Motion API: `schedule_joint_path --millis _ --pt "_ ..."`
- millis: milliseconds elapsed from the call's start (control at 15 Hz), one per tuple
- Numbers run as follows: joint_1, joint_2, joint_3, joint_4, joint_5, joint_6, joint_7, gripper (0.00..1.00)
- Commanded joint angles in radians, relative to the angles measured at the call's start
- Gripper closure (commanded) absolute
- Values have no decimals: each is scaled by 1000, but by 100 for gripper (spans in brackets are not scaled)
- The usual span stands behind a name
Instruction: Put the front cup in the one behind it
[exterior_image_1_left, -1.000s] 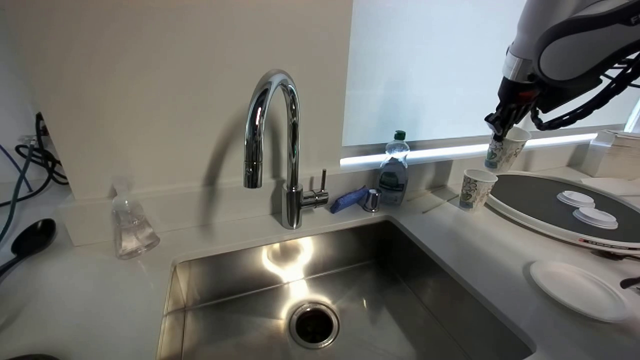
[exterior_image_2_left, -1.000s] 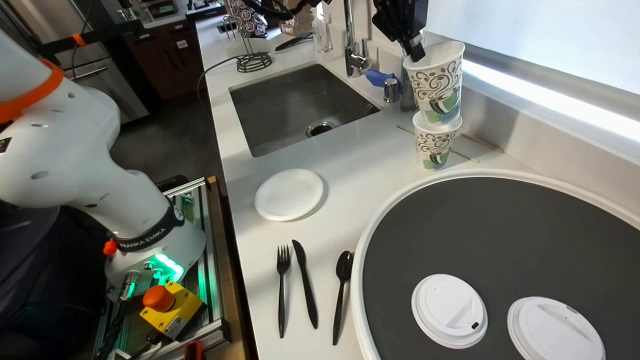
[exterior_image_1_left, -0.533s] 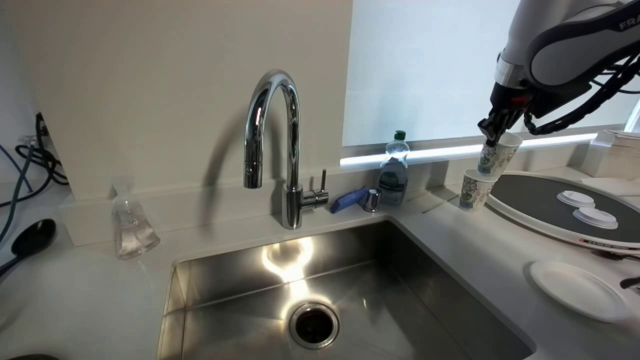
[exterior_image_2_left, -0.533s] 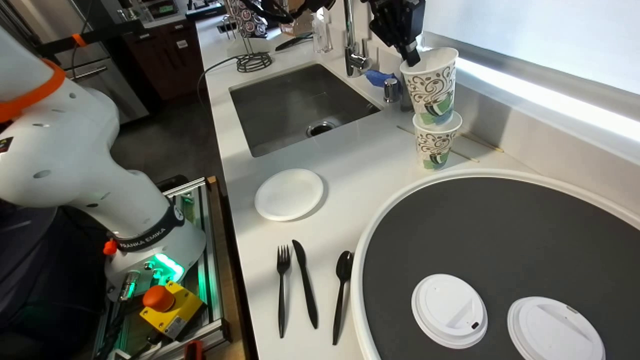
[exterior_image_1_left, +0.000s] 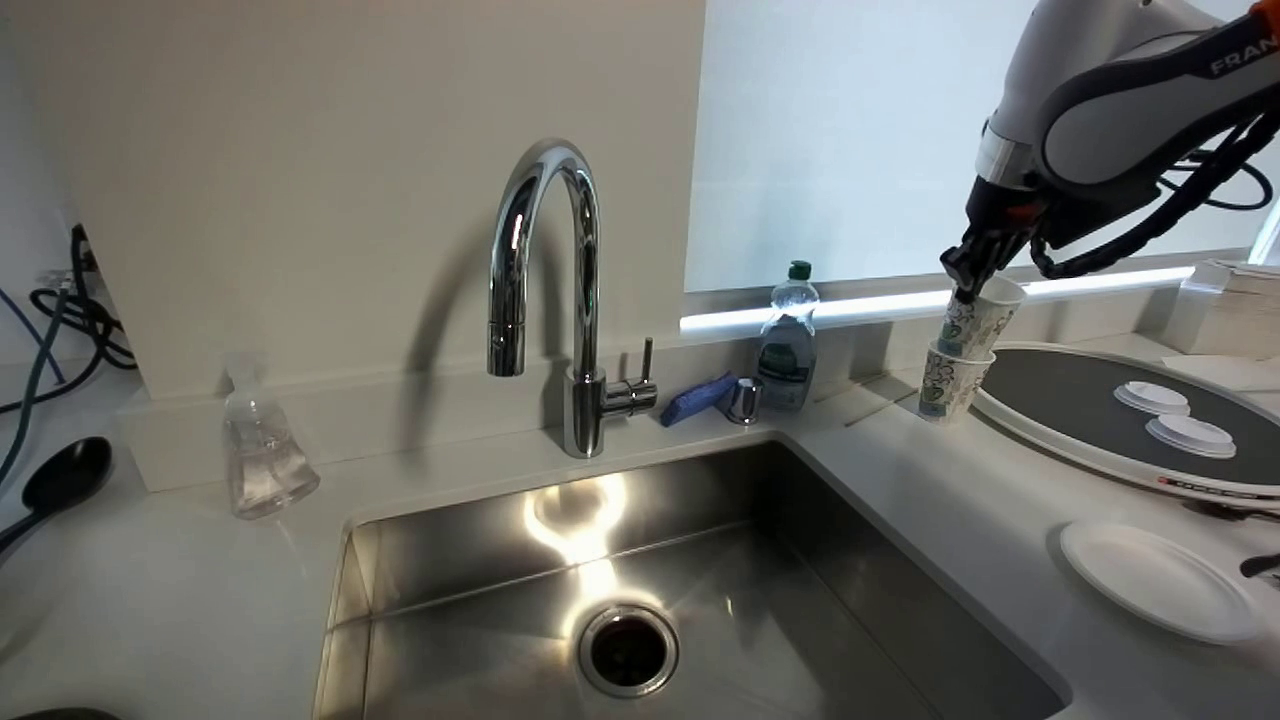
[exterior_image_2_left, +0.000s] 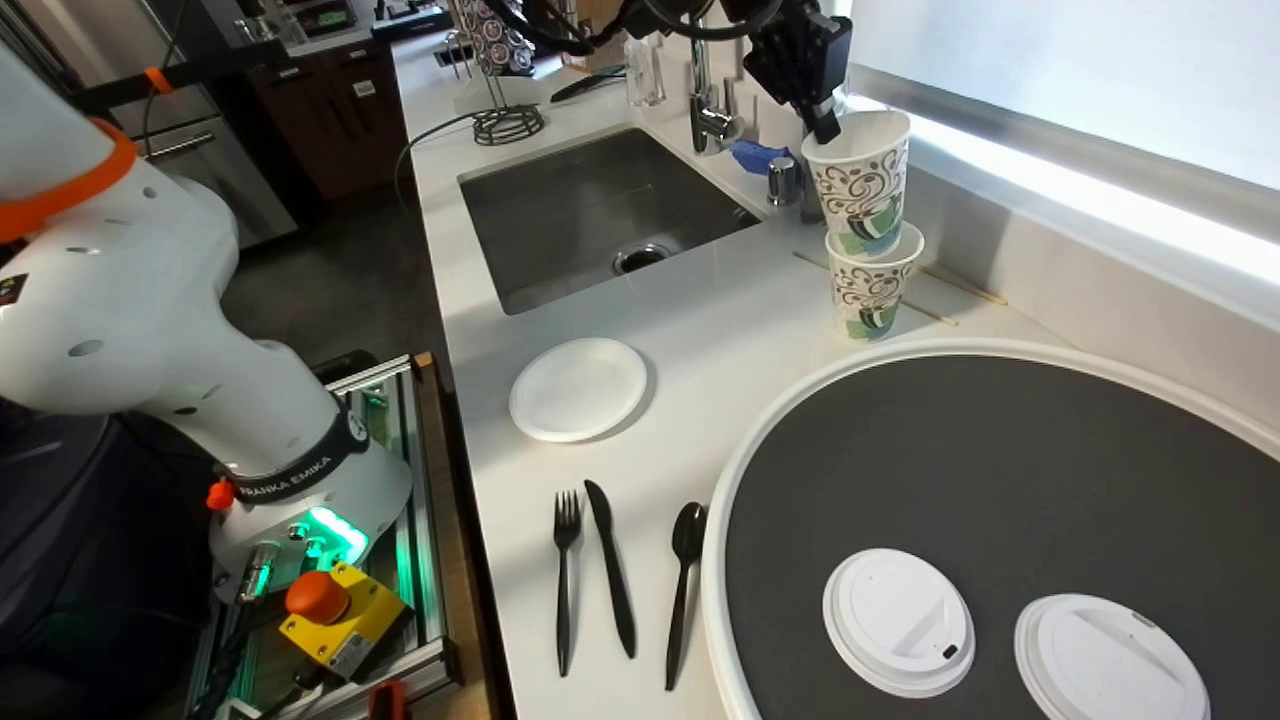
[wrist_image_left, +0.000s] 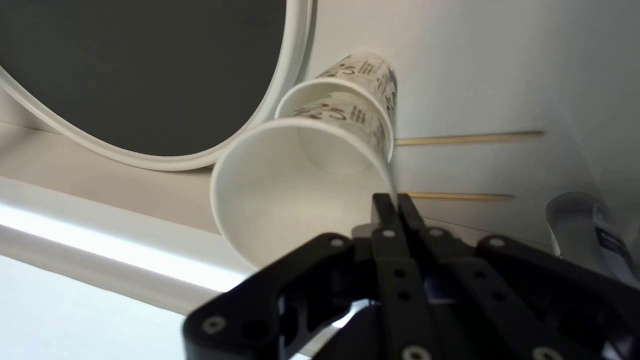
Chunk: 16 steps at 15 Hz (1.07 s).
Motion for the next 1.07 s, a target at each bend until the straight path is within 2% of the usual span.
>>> schedule_joint_path --millis 0,1000 --pt "5 27 -9 17 25 16 -15 99" --pt "6 56 -14 30 18 11 -7 99"
